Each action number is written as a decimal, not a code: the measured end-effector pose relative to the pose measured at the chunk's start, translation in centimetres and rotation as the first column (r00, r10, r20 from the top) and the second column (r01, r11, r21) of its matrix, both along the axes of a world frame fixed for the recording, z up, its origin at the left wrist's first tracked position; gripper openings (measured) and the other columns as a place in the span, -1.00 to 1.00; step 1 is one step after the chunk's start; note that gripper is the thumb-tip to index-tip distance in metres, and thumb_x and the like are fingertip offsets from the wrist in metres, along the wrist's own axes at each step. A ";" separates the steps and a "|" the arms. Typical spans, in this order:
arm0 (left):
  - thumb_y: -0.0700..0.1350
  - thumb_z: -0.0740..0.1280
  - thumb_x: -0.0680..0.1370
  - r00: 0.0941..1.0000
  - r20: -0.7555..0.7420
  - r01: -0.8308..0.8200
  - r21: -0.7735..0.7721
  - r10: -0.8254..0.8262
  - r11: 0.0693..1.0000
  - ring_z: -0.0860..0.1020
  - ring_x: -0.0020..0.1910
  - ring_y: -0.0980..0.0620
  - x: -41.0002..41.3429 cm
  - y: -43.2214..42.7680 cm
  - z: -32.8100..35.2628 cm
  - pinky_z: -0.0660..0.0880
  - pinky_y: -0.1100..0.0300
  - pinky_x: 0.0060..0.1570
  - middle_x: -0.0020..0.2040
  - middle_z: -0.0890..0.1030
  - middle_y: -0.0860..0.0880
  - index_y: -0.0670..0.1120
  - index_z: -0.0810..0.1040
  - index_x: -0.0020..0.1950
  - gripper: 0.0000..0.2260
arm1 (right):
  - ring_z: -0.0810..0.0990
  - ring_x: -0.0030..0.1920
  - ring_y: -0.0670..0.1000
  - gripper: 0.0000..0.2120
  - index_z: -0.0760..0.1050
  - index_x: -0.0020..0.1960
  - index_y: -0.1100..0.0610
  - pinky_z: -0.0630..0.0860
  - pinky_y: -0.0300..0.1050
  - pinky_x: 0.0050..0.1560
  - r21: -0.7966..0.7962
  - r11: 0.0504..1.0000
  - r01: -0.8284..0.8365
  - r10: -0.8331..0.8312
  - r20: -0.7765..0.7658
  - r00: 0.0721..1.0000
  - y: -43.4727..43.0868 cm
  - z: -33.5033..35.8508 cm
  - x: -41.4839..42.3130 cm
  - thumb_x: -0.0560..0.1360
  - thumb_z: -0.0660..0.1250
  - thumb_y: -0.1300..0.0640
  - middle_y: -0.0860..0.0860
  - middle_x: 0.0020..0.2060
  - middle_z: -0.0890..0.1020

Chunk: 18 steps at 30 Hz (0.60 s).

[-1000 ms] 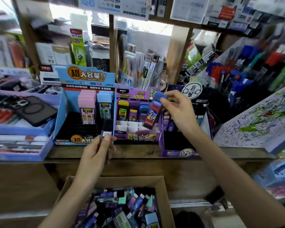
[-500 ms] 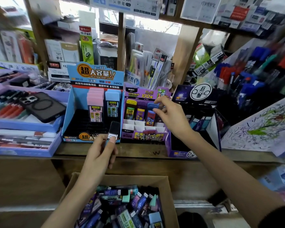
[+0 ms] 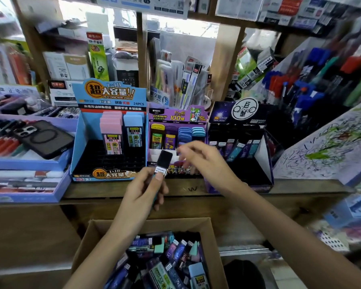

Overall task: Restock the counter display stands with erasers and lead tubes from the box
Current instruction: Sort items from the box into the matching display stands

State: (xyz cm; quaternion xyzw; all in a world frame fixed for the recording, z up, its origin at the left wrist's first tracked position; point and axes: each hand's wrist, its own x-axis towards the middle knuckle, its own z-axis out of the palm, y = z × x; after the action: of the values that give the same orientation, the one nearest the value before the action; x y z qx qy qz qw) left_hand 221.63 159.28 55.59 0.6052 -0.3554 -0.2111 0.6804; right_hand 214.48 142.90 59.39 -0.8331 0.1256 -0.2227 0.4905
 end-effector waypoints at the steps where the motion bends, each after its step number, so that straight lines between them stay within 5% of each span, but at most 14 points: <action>1: -0.02 0.18 0.55 1.000 0.010 0.026 0.004 -0.026 1.000 0.47 -0.42 0.09 -0.2 -0.5 0.0 0.41 0.25 -0.46 -0.32 0.55 0.04 -0.11 0.48 -0.05 -0.82 | 0.57 -0.24 -0.21 -0.93 0.52 -0.04 -0.05 0.47 -0.32 -0.28 0.056 0.998 -0.042 0.042 -0.002 0.999 0.4 -0.2 -0.7 0.56 0.26 0.05 -0.11 -0.19 0.61; 10: 0.07 0.22 0.53 0.969 0.137 0.202 0.050 -0.207 0.978 0.53 -0.34 0.14 -3.2 -5.6 -0.7 0.46 0.28 -0.37 -0.29 0.59 0.07 0.03 0.50 -0.03 -0.84 | 0.60 -0.16 -0.19 -0.80 0.54 -0.05 -0.02 0.51 -0.30 -0.17 0.162 0.987 0.012 -0.035 0.140 0.990 -1.6 0.1 -6.0 0.50 0.33 0.28 -0.14 -0.21 0.63; 15: -0.01 0.28 0.55 0.863 0.493 0.045 0.147 -0.113 0.988 0.52 -0.02 0.26 -3.1 -9.0 -0.4 0.42 0.38 -0.04 -0.02 0.56 0.15 0.08 0.48 0.11 -0.85 | 0.58 -0.22 -0.18 -0.85 0.51 -0.05 0.08 0.51 -0.30 -0.26 0.110 0.977 0.183 -0.201 0.181 0.963 -5.9 2.1 -9.1 0.48 0.33 0.31 -0.01 -0.19 0.61; 18: -0.13 0.26 0.58 0.699 0.712 -0.028 0.122 -0.067 0.992 0.49 0.10 0.13 -2.3 -11.5 1.3 0.42 0.19 0.09 0.08 0.49 0.05 -0.08 0.48 0.21 -0.79 | 0.57 -0.19 -0.18 -0.84 0.50 -0.04 0.02 0.52 -0.31 -0.16 -0.038 0.945 0.325 -0.310 0.213 0.926 -9.1 3.5 -11.3 0.51 0.33 0.27 -0.05 -0.17 0.59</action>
State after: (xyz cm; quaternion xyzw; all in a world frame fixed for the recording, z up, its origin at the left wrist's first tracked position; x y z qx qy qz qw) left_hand 219.32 147.78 56.90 0.6765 -0.5842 0.0115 0.4482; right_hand 203.18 133.84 62.94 -0.7917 0.1997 -0.3880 0.4275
